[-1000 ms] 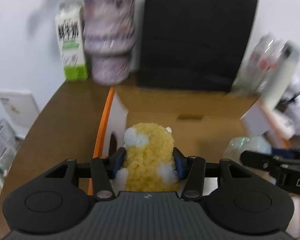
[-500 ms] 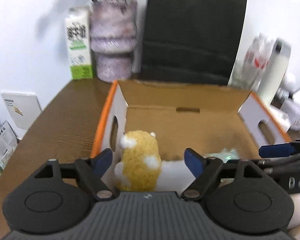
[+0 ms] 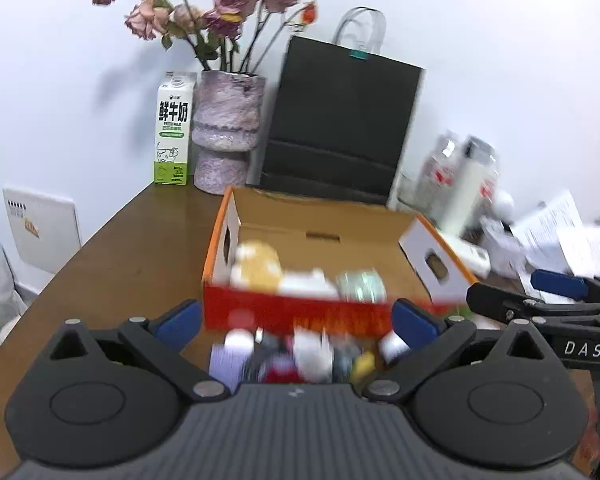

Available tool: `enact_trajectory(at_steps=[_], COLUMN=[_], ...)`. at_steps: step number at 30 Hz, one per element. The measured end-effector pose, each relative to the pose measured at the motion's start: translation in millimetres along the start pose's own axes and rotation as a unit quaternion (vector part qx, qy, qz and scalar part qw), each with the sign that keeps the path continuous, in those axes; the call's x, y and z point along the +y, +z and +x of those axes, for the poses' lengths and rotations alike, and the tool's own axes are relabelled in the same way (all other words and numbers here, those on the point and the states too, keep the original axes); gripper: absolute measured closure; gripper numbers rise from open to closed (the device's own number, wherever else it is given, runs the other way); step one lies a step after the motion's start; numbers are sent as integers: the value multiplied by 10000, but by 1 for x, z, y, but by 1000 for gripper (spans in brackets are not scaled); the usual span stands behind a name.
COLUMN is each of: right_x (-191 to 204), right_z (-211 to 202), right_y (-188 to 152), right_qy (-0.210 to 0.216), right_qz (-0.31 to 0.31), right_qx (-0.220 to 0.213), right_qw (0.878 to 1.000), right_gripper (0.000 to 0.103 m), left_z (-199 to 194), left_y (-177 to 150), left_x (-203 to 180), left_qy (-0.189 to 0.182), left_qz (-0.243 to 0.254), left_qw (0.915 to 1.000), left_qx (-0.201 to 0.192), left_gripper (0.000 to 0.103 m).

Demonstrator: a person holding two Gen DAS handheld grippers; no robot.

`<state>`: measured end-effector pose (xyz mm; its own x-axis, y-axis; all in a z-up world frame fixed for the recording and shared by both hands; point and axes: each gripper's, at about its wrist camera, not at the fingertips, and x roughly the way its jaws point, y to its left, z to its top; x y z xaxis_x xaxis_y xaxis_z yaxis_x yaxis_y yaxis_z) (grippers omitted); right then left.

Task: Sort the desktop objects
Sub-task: 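Move both tools back from the box over the table items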

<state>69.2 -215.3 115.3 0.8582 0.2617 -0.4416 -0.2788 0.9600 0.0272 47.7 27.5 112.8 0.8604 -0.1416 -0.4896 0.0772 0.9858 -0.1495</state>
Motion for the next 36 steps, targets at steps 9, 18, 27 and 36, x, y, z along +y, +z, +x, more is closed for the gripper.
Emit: enact_trajectory(at_steps=[9, 18, 27, 36], right_x=[19, 21, 26, 31], right_z=[-81, -115, -113, -93], right_y=[-114, -156, -156, -153], right_qy=[-235, -116, -497, -636], right_qz=[-66, -109, -200, -211], right_qx=[-423, -87, -310, -233], right_qw=[9988, 9998, 9981, 9975], right_gripper=[0, 0, 0, 6], left_z=[-50, -61, -59, -51], left_y=[-113, -147, -146, -134], left_x=[-16, -20, -19, -11], left_qy=[143, 16, 90, 27], left_qz=[244, 241, 198, 195], left_qw=[9993, 9997, 9998, 9998], left_qx=[-225, -27, 18, -50], left_gripper=[0, 0, 0, 0])
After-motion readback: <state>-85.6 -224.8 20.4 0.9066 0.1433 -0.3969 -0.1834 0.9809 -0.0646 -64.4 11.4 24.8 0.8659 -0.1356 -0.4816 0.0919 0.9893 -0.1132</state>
